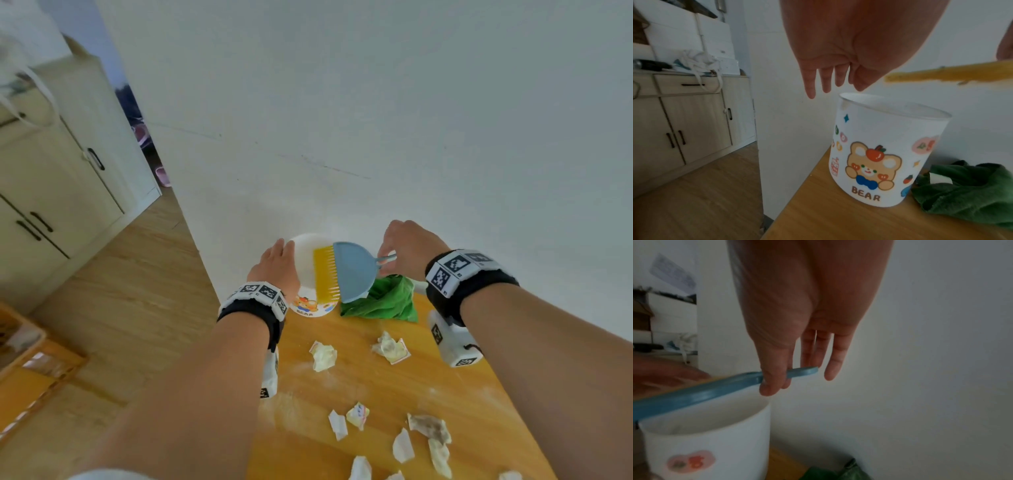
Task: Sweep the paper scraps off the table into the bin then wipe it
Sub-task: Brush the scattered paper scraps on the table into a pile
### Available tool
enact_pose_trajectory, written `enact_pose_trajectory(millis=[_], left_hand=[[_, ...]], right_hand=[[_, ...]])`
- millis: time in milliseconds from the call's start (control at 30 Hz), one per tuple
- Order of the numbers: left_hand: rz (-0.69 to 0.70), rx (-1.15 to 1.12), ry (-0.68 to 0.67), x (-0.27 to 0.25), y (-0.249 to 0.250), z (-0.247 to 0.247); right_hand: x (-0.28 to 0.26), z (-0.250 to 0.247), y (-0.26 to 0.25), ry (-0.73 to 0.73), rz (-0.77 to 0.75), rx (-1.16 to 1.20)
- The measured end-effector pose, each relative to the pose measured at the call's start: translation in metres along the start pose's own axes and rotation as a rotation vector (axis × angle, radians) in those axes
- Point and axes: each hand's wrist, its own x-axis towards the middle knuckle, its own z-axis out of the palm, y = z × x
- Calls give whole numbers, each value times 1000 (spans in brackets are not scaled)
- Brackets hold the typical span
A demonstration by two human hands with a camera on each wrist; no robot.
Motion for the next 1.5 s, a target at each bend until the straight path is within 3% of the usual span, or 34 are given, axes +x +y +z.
enact_pose_trajectory(millis=[200,367,667,833,1067,1500], left_hand=[[-82,78,-52,-37,-27,9],[-172,24,-58,-58,-41,26],[-251,43,-204,-88,-79,76],[-260,24,-273,-91,-86,90],[-265,6,-338,-102,-92,113],[-366,-55,-348,-120,-70,116]], right_hand=[[-32,-10,-17,-117,-71,126],[-41,18,-46,-206,-105,241],[-35,72,-91,-249,-260,116],[-28,93,-104,-232,-253,-94],[-28,123,-104,-320,-301,-137],[-64,134,-50,-466,-59,-239]])
